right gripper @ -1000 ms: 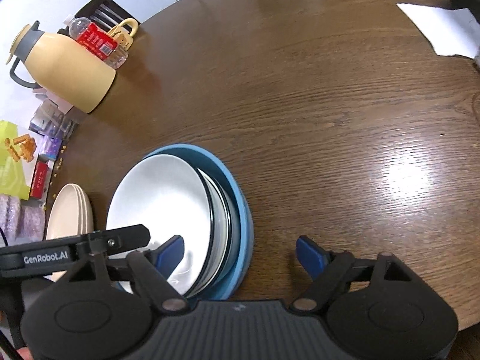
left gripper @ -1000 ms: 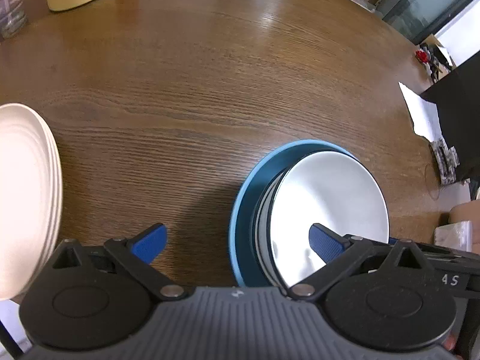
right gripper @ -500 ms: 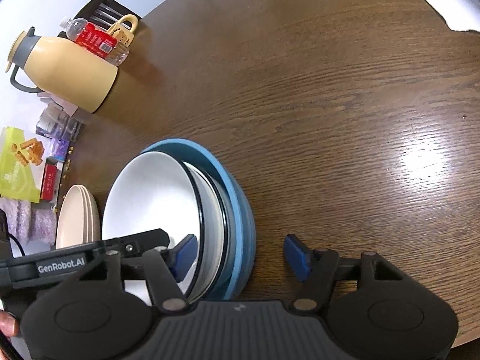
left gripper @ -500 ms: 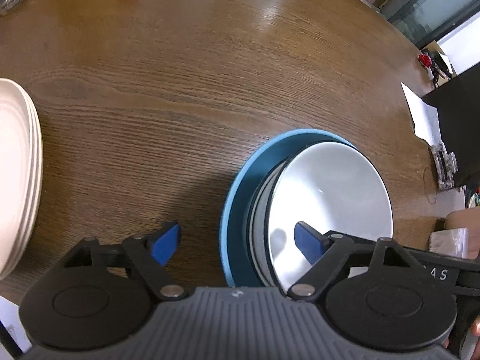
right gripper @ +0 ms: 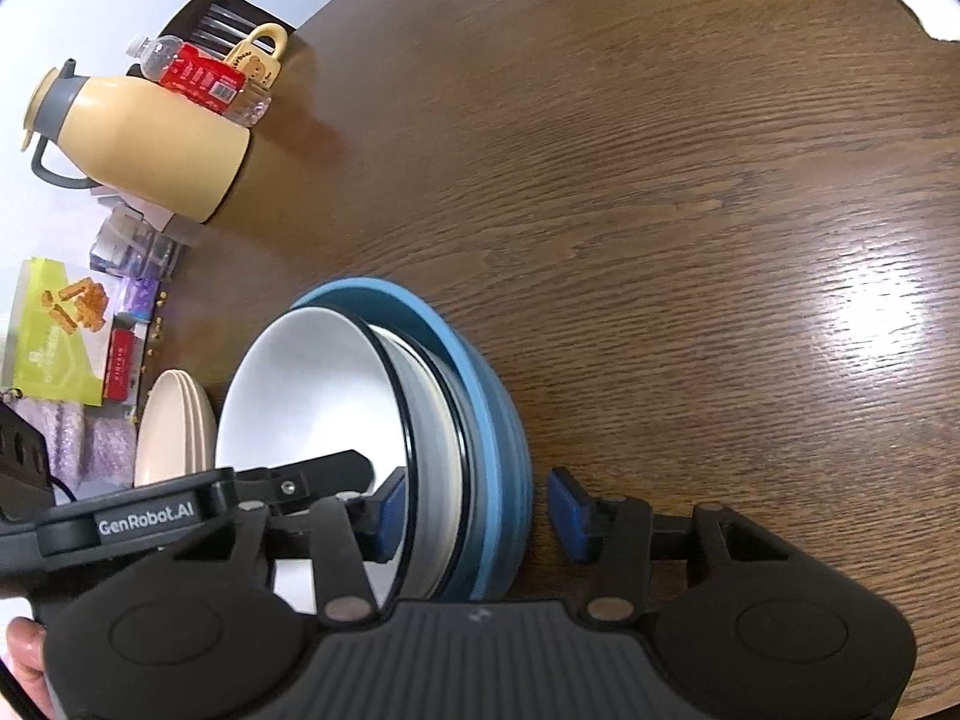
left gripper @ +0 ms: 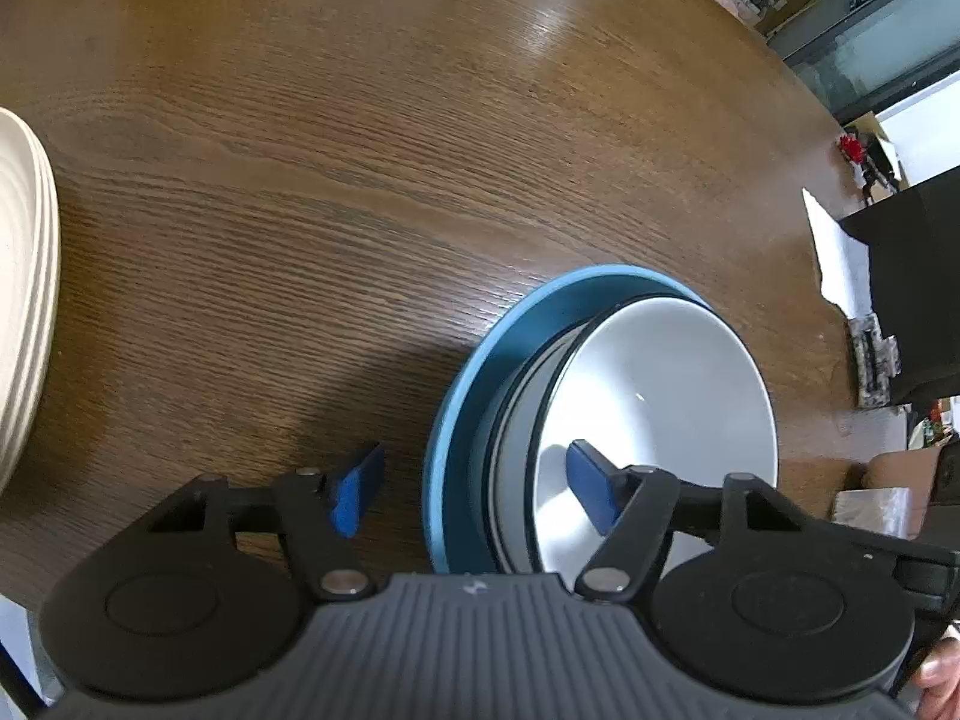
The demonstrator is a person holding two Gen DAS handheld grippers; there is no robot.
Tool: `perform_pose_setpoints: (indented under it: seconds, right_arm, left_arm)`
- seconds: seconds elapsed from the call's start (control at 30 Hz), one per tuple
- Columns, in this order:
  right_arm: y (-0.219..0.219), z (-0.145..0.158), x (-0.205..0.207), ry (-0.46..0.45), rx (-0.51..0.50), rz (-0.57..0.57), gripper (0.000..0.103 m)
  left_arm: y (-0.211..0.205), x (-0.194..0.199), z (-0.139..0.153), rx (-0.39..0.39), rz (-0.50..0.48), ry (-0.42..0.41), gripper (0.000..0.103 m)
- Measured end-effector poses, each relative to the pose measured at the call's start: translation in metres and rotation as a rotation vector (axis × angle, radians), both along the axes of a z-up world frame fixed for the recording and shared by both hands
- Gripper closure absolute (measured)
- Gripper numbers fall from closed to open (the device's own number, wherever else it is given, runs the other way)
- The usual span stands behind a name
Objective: Organize plates and bowls
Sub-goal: 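Move both grippers to the blue bowl rim and close on it, then lift the blue bowl stack and carry it toward the cream plates with both grippers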
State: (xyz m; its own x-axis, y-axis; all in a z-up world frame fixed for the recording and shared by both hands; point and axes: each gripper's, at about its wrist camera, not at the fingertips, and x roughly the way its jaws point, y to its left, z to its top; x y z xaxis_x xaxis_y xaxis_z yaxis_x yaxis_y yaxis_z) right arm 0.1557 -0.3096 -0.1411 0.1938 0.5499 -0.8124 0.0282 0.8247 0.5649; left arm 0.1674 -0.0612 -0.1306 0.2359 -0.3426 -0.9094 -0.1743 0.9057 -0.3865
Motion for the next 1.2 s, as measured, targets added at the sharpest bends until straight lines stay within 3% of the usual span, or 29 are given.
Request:
perform_pose_setpoints:
  seconds: [0.3,0.57,1.2]
  right_arm:
    - [-0.001,-0.004,0.003,0.005,0.033,0.012,0.058]
    - [-0.001,-0.003,0.005,-0.012,0.036,0.037,0.058]
    - [0.000,0.000,0.007,-0.057,0.045,0.074,0.060]
  left_arm:
    - [0.003,-0.002,0.002,-0.044,0.021,-0.020,0.051]
    - [0.004,-0.004,0.001,-0.056,0.028,-0.031,0.053]
    - [-0.006,-0.006,0.008,0.007,-0.022,-0.072,0.053]
